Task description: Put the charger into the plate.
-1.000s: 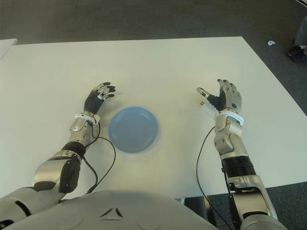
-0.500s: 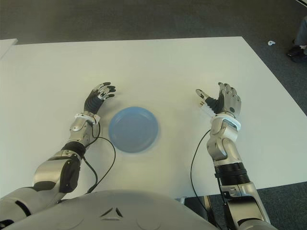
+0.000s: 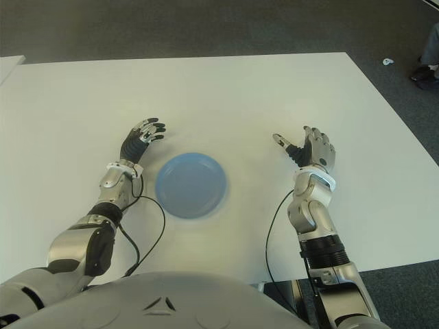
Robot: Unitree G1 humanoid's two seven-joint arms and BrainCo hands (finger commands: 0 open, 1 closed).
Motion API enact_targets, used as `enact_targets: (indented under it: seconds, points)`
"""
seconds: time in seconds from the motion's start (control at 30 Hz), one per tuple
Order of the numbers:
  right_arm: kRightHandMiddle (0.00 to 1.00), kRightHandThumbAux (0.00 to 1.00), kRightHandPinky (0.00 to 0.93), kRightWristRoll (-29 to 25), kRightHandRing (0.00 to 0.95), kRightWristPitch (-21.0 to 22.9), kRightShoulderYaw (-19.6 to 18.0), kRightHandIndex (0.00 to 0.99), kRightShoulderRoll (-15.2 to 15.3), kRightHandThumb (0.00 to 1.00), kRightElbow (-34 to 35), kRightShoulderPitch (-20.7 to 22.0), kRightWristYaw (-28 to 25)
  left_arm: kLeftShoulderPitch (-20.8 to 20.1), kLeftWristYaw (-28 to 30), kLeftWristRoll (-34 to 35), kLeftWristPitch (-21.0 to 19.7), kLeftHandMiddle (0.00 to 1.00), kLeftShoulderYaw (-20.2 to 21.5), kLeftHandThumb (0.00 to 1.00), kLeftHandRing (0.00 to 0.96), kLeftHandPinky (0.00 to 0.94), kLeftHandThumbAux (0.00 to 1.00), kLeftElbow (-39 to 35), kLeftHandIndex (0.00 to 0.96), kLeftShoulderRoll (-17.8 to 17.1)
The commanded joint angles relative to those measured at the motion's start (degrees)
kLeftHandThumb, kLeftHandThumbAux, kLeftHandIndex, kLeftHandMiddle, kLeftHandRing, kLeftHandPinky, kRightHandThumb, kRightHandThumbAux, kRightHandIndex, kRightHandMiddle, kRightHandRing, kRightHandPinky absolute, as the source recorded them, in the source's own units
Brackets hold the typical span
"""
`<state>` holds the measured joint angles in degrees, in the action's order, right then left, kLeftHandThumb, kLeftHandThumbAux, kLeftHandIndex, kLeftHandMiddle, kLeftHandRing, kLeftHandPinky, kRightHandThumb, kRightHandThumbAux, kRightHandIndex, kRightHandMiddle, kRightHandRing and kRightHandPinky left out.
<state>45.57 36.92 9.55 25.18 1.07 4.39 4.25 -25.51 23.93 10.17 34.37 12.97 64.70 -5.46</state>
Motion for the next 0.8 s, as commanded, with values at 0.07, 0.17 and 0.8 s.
enact_targets:
  seconds: [0.07, 0.17, 0.8]
  points:
    - [0.0, 0.114, 0.0, -1.6, 0.0, -2.8, 0.3, 0.0, -0.4, 0.29, -5.0, 0.2, 0.6, 1.3, 0.3, 0.1, -0.6, 0.317, 0.2, 0.054, 0.308, 0.3, 0.555, 0.8, 0.259, -0.1]
    - [0.0, 0.112, 0.0, -2.4, 0.0, -4.8, 0.0, 0.0, -0.2, 0.295, -8.0, 0.7, 1.4, 1.3, 0.6, 0.4, -0.8, 0.319, 0.4, 0.052, 0.309, 0.301, 0.556, 0.8, 0.26, -0.1]
    - [0.0, 0.107, 0.0, -5.1, 0.0, -15.8, 0.1, 0.0, 1.5, 0.338, -23.5, 4.9, 6.9, 1.4, 0.4, 0.2, -0.6, 0.318, 0.5, 0.051, 0.31, 0.299, 0.551, 0.7, 0.258, -0.5]
